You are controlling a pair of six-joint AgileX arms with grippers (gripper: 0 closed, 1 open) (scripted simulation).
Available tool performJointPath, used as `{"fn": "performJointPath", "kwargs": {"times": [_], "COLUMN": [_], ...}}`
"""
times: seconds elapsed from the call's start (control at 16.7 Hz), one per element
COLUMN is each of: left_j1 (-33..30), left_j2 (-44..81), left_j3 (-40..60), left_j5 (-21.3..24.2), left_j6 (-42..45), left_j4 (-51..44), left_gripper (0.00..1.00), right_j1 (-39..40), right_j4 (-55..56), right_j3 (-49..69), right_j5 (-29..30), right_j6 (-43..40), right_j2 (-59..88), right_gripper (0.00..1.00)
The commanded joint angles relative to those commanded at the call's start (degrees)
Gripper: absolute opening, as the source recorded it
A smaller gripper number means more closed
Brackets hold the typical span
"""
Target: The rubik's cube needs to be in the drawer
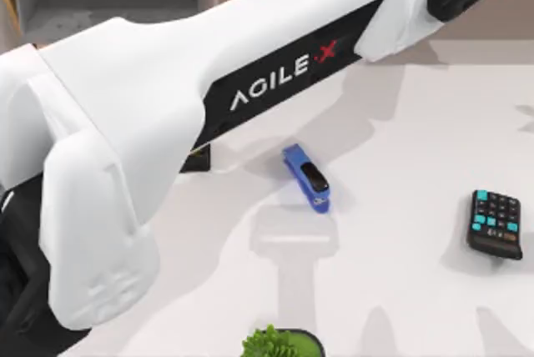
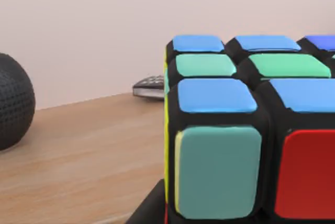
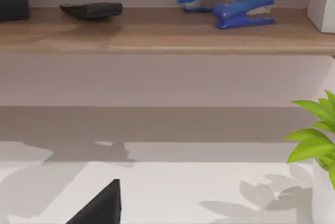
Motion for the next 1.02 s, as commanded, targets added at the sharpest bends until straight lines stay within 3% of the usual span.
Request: {"fn": "performJointPath", "kwargs": {"times": [0.24,0.54,1.02], "left_j1": [9.29,27.83,55.29], "left_j2": [-8.72,-16.32,-13.72], "left_j3": [11.28,23.66,34.03], "left_j5": [6.24,13.27,22.4], "left_j6": [8.53,16.74,18.1], "left_j4": [-14.51,-37.23,-78.14], "left_gripper": [0.0,0.0,0.0], "right_j1": [0.0,0.0,0.0], "right_j4": [0.0,0.0,0.0], "right_j3": [0.0,0.0,0.0], "right_j5": [0.0,0.0,0.0], "right_j6": [0.0,0.0,0.0], "right_j2": [0.0,0.0,0.0], "right_gripper": [1.0,1.0,1.0]}}
